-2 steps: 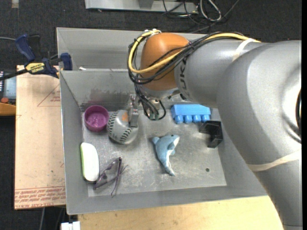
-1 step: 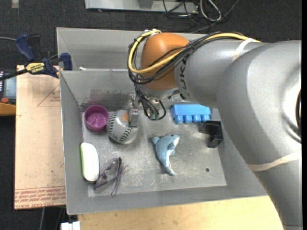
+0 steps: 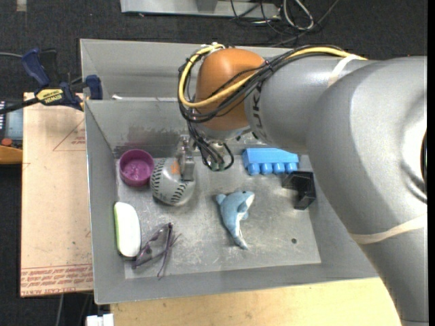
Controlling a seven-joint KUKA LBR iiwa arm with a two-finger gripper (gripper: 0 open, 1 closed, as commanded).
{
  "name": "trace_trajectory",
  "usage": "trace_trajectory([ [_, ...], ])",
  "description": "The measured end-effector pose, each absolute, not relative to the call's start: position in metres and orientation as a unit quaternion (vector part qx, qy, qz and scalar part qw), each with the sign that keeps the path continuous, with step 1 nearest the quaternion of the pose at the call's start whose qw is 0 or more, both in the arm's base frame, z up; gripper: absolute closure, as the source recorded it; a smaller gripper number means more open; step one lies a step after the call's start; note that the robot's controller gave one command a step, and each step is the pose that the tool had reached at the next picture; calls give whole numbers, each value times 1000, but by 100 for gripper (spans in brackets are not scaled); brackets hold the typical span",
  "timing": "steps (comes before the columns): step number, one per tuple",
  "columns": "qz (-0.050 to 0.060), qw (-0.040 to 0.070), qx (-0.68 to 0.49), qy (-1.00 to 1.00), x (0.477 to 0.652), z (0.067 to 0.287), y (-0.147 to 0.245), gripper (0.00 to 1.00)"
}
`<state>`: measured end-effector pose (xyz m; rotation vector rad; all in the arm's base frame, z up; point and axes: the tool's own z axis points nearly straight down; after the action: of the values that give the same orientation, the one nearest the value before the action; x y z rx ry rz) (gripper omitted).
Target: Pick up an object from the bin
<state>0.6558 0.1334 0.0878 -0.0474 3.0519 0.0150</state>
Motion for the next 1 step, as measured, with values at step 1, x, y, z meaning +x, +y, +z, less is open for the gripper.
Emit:
trace_trajectory([
  [1, 5, 53, 22, 998, 667, 88, 133, 100],
])
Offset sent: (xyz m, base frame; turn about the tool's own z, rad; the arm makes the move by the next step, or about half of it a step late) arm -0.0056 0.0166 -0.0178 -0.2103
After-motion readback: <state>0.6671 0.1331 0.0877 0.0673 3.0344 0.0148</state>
